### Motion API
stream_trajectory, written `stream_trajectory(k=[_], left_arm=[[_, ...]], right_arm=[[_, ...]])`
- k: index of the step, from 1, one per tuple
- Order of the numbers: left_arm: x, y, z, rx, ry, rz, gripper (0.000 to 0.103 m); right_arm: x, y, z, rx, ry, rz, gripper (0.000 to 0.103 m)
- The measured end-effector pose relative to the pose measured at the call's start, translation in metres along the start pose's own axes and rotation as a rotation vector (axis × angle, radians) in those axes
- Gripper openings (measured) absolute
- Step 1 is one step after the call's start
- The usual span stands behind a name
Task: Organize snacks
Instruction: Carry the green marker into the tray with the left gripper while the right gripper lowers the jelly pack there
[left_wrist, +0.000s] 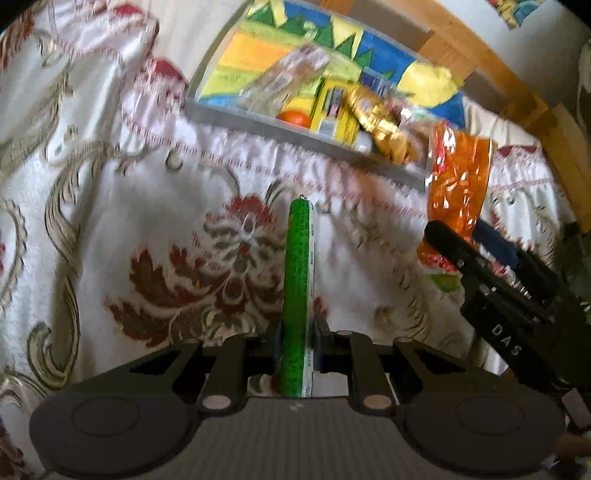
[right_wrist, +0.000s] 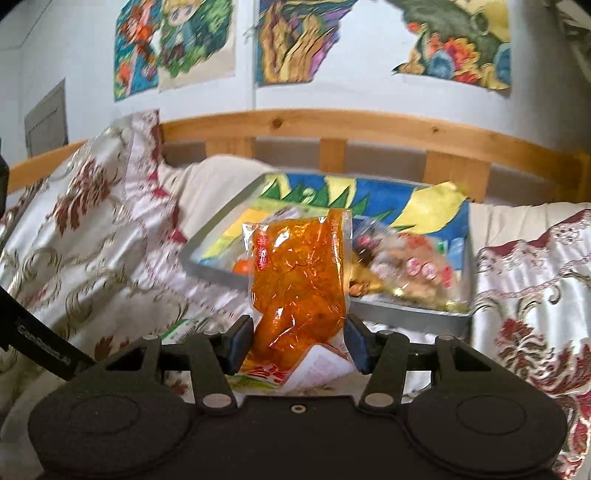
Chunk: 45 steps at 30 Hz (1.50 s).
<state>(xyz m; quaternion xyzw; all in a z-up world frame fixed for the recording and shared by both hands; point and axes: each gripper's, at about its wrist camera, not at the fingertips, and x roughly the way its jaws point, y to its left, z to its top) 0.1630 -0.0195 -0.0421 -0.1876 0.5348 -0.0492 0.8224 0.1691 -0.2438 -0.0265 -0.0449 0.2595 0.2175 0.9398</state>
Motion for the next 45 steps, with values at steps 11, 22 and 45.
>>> stream_trajectory(k=[11, 22, 45], left_arm=[[-0.017, -0.064, 0.055, 0.118, -0.183, 0.007, 0.018], [0.033, -0.118, 0.13, 0.157, -0.316, -0.037, 0.018], [0.119, -0.13, 0.184, 0.2, -0.26, 0.015, 0.018]], right_arm=[[-0.012, -0.033, 0.016, 0.115, -0.059, -0.042, 0.056], [0.032, -0.087, 0.051, 0.105, -0.149, -0.128, 0.056], [0.118, -0.149, 0.055, 0.255, -0.051, -0.074, 0.057]])
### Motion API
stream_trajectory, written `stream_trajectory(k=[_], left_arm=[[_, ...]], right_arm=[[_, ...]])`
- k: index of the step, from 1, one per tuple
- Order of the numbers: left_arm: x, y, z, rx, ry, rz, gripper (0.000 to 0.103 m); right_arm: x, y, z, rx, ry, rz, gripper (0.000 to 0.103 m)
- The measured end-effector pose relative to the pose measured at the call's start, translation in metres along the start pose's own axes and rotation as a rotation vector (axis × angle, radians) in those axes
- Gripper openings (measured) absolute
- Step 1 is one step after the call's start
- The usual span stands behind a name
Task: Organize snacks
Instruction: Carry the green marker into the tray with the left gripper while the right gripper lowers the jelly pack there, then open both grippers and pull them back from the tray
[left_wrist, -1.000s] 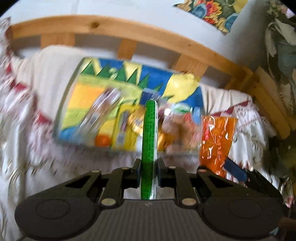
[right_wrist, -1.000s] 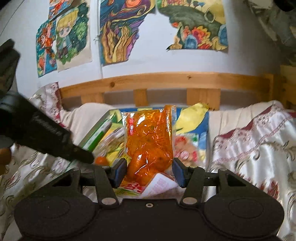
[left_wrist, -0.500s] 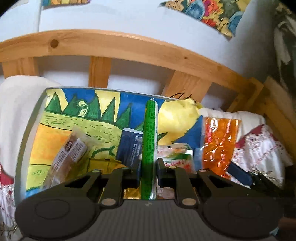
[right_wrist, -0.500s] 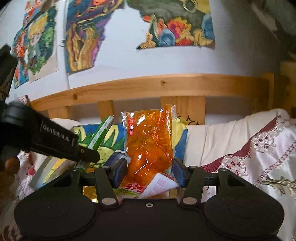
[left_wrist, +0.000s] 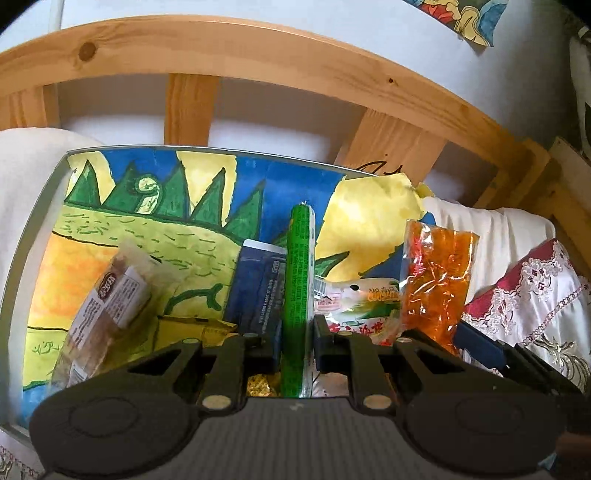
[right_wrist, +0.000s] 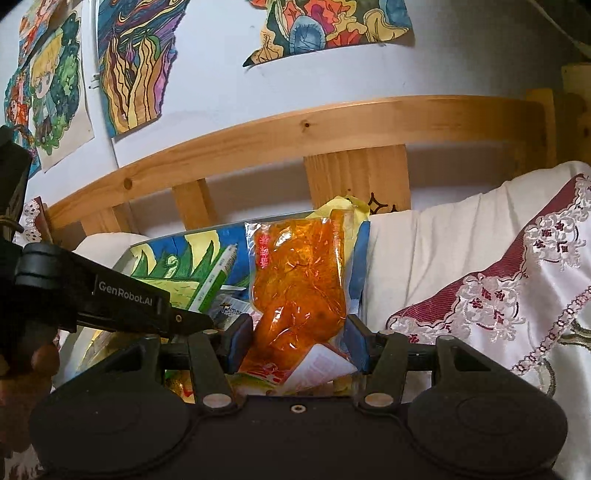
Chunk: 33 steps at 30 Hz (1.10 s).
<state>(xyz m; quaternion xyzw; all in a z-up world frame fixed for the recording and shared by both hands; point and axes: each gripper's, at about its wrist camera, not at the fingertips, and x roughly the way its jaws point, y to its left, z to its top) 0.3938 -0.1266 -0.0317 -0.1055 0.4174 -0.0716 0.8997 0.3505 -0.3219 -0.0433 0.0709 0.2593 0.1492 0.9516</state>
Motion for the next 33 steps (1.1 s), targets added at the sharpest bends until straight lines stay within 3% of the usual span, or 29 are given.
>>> stream_trajectory(k=[12, 19, 22, 27, 33], left_arm=[[0.002, 0.007, 0.0, -0.053, -0.023, -0.024, 0.019], [0.0, 0.007, 0.0, -0.065, -0.045, -0.036, 0.021], [-0.005, 0.008, 0.001, -0.075, -0.064, -0.047, 0.034], [-0.023, 0.013, 0.001, -0.103, -0.14, -0.05, 0.068], [-0.049, 0.011, 0.002, -0.059, -0.213, -0.016, 0.085]], right_arm=[[0.004, -0.005, -0.004, 0.03, -0.01, 0.022, 0.062], [0.006, -0.001, -0.005, 0.01, -0.005, 0.031, 0.07], [0.006, 0.0, -0.004, 0.012, -0.008, 0.043, 0.075], [0.0, 0.0, -0.002, 0.032, -0.017, 0.076, 0.089], [-0.012, 0.005, 0.004, 0.011, -0.042, 0.077, 0.097]])
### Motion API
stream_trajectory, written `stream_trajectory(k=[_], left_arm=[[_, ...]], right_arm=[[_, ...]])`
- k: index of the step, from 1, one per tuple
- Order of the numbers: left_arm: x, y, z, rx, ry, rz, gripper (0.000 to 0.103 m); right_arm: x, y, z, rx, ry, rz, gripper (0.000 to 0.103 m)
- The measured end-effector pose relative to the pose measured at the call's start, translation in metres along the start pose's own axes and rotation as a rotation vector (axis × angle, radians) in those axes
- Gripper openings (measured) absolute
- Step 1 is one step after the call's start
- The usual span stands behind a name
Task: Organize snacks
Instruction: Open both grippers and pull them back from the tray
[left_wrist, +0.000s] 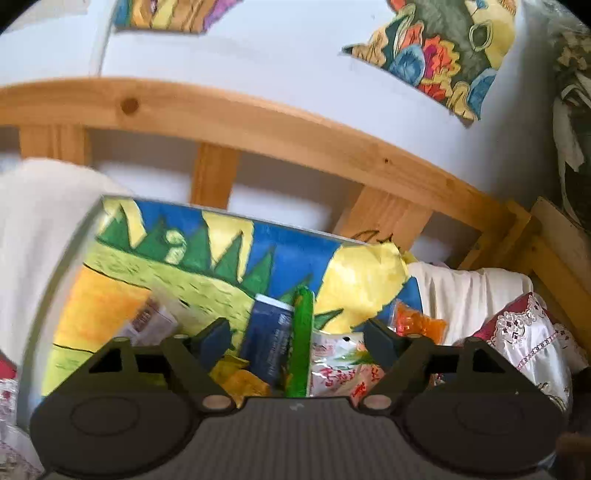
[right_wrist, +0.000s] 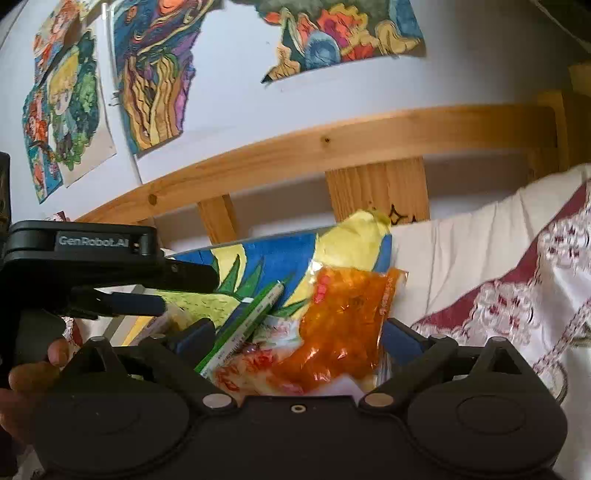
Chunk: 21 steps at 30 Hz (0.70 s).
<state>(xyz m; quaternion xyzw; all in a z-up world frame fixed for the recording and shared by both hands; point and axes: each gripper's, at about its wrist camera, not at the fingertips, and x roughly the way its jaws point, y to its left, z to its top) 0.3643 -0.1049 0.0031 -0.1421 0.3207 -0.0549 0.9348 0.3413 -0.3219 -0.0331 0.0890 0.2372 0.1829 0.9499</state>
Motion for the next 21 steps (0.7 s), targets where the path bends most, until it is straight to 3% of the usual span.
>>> stream_trajectory(k=[11, 21], left_arm=[[-0.052, 0.017, 0.0, -0.028, -0.072, 0.057, 0.102], [-0.117, 0.033, -0.008, -0.02, -0.15, 0.122, 0.102]], right_arm=[[-0.043, 0.022, 0.011, -0.022, -0.077, -0.042, 0.102], [-0.097, 0.055, 0.015, -0.032, -0.168, -0.071, 0.102]])
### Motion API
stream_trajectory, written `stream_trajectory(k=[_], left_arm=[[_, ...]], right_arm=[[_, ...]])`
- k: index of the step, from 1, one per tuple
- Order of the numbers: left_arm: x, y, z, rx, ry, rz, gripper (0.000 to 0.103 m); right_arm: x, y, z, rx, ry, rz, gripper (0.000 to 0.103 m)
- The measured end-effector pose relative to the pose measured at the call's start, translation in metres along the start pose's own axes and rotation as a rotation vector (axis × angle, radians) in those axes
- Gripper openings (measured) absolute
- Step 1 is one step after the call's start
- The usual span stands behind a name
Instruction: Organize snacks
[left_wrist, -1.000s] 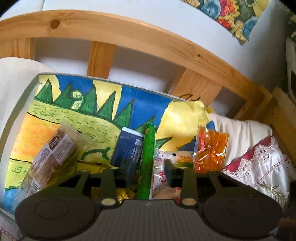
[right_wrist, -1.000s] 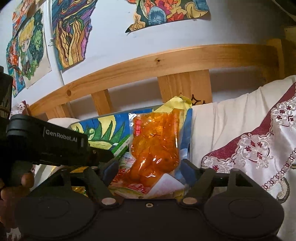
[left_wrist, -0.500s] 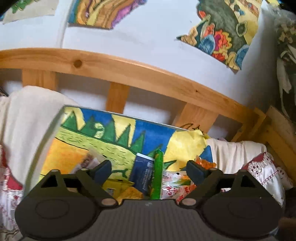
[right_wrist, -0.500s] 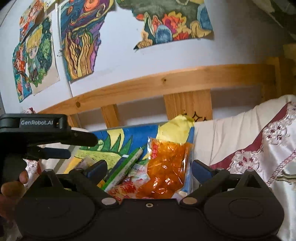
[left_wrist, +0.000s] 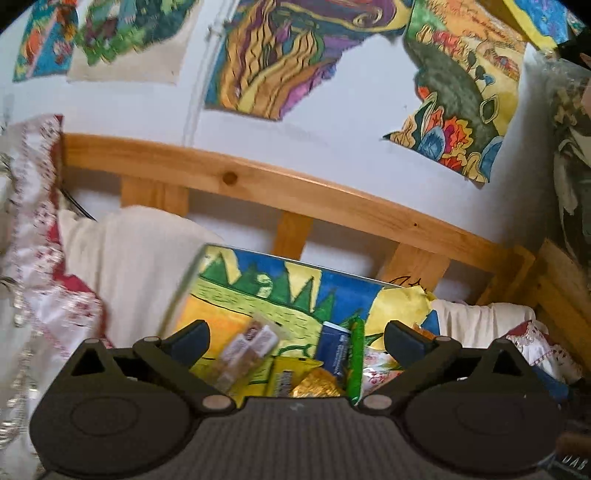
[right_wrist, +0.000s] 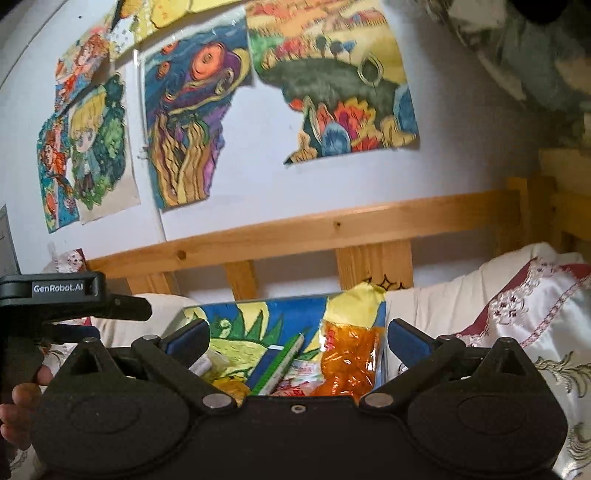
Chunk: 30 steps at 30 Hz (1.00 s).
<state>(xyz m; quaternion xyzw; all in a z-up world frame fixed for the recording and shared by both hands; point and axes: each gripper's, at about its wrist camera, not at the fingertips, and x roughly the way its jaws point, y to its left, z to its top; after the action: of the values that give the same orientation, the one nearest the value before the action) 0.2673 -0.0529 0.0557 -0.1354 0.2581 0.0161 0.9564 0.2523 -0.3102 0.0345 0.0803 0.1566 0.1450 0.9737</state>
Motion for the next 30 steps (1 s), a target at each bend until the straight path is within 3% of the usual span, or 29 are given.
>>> stream_trajectory(k=[12, 30], left_arm=[[-0.062, 0.023, -0.009, 0.025, -0.033, 0.068, 0.102], [-0.117, 0.026, -0.054, 0.159, -0.095, 0.14, 0.102]], right_arm=[[-0.045, 0.037, -0.005, -0.055, -0.037, 0.012, 0.102], [-0.093, 0.052, -0.033, -0.052, -0.007, -0.003, 0.102]])
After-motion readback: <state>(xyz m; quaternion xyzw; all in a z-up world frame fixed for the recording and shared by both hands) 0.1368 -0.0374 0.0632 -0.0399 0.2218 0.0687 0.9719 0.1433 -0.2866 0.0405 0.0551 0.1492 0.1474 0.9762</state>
